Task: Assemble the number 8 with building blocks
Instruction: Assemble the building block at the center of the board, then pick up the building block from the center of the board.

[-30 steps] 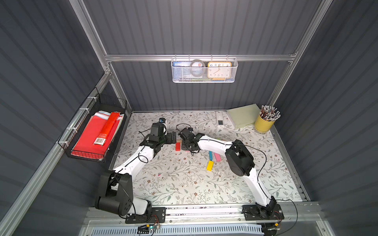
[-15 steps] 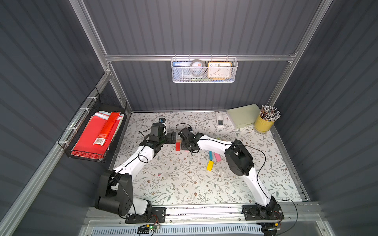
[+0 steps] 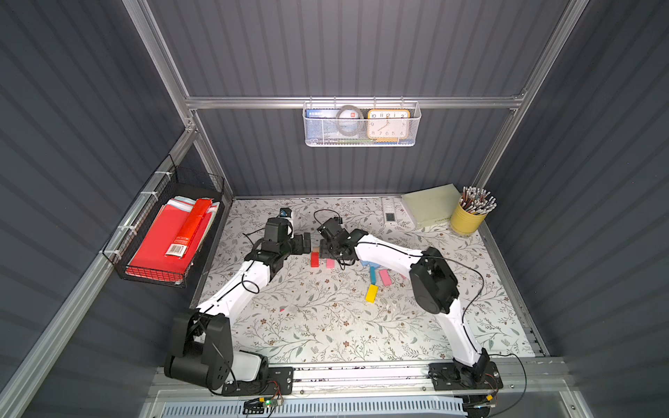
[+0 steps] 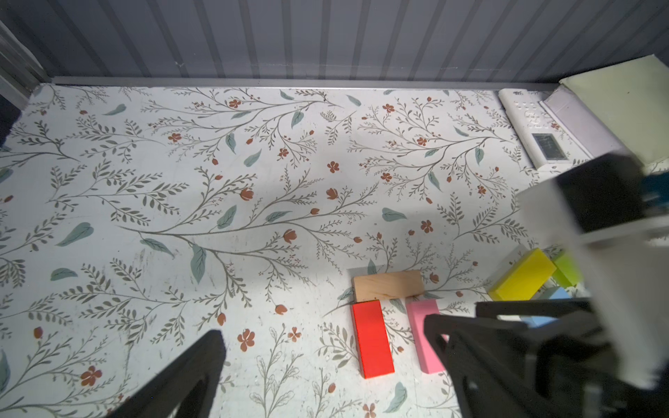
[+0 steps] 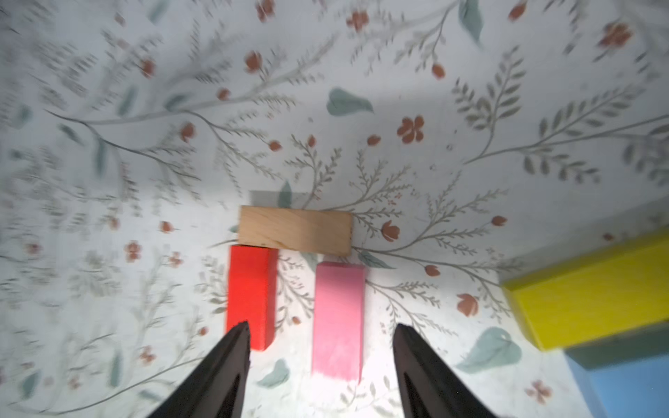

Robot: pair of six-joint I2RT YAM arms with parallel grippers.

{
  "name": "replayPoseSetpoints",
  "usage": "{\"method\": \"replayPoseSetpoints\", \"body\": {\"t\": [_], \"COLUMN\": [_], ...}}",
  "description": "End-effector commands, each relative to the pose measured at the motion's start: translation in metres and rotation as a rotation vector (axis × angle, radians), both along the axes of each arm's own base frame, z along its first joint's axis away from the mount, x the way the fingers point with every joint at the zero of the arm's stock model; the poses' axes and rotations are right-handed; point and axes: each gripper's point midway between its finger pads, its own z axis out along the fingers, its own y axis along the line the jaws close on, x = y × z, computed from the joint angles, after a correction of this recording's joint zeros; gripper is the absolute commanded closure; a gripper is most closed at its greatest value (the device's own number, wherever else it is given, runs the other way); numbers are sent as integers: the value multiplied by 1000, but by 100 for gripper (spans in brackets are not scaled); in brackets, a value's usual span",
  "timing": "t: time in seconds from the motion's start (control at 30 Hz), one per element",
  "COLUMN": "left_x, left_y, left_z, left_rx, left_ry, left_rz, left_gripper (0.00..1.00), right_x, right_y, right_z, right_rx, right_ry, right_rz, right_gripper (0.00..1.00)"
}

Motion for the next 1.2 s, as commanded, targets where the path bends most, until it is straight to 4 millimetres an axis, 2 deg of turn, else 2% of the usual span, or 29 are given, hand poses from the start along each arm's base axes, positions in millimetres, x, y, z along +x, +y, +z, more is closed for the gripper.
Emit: {"method": "replayPoseSetpoints", "body": {"t": [0.0, 0.07, 0.13, 0.27, 0.37, 0.43, 0.6, 0.77, 0.9, 1.03, 1.17], "left_x": [-1, 0, 1, 2, 2, 3, 5, 16, 8, -1, -7], "left_y": [2, -2, -7, -16, -27, -44, -112, -168, -207, -235, -251], "left_z": [14, 15, 15, 17, 17, 17, 1, -14, -22, -34, -62], "left_rx": [-3, -19, -30, -41, -48, -37, 56, 118, 119, 132, 180], "left_ry": [-50, -56, -53, -50, -45, -36, 35, 91, 91, 113, 165], "left_rz": [1, -17, -35, -66, -110, -167, -343, -454, -545, -583, -624], "left_gripper": [1, 1, 1, 1, 1, 1, 1, 5, 5, 5, 6], "right_x": [8, 7, 5, -6, -15, -21, -26, -31, -39, -42, -44], "right_y": [-32, -55, -80, -126, -152, -161, -188, -208, -229, -259, -276], "right_z": [65, 76, 79, 63, 46, 36, 20, 17, 15, 9, 9], "right_rx": [16, -2, -28, -113, -153, -136, -154, -96, -100, -88, -70], "right_ry": [-124, -149, -144, -104, -53, 7, 48, 68, 75, 93, 83], "right_rz": [-4, -2, -6, 6, 15, 35, 18, -17, -47, -108, -143], "right_gripper": [28, 27, 27, 27, 26, 26, 26, 26, 26, 27, 27]}}
